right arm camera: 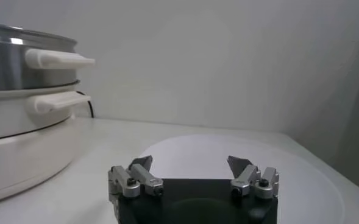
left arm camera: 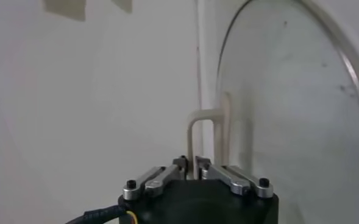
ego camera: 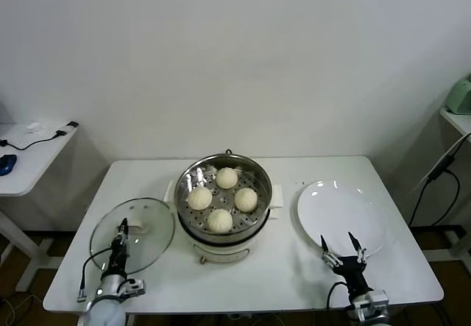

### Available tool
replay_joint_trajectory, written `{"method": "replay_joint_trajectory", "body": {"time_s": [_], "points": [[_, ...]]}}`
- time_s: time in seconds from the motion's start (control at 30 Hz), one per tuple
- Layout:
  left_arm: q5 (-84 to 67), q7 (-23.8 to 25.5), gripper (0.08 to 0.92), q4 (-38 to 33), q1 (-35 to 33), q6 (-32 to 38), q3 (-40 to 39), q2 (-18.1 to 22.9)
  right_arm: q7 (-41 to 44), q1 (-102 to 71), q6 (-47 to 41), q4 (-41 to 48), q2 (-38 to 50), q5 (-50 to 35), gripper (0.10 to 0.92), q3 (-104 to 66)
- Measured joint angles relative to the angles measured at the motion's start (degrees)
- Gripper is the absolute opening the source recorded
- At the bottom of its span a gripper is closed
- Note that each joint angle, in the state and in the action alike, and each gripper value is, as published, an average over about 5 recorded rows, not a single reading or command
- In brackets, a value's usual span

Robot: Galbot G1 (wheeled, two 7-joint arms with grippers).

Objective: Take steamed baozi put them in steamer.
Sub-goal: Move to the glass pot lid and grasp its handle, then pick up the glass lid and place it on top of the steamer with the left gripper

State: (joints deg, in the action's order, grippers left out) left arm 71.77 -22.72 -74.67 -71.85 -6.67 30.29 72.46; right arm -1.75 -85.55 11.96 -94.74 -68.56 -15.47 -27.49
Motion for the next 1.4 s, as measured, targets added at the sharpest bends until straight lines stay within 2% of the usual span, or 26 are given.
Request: {"method": "replay_joint_trajectory", "body": {"time_s": [0.1, 0.37, 0.8, 1.13, 1.4], "points": [[-0.67, -0.14, 0.136, 0.06, 0.12, 0.21, 0.08, 0.03, -0.04, -0.11, 0.00, -0.06, -0.01, 0.21, 0.823, 0.04], [-3.40, 0.80, 0.134, -2.26, -1.23, 0.07, 0.96, -0.53, -0.05, -0.58, 0.09, -0.64, -0.01, 0.61, 0.823, -0.10], [-11.09, 5.09, 0.134, -15.86, -7.43, -3.63, 5.29, -4.91, -0.11, -1.16, -0.15, -2.15, -0.07, 1.86, 0.823, 0.09], [-15.45, 14.17, 0.134, -30.49, -10.38, -11.63, 8.18, -8.29, -0.88, -1.77, -1.00, -3.20, -0.05, 3.27, 0.823, 0.47], [-10.90, 22.43, 0.133, -41.72, -9.25, -20.60, 3.16, -7.77, -1.10, -2.04, -0.66, -3.21, 0.22, 3.78, 0.823, 0.52]]}}
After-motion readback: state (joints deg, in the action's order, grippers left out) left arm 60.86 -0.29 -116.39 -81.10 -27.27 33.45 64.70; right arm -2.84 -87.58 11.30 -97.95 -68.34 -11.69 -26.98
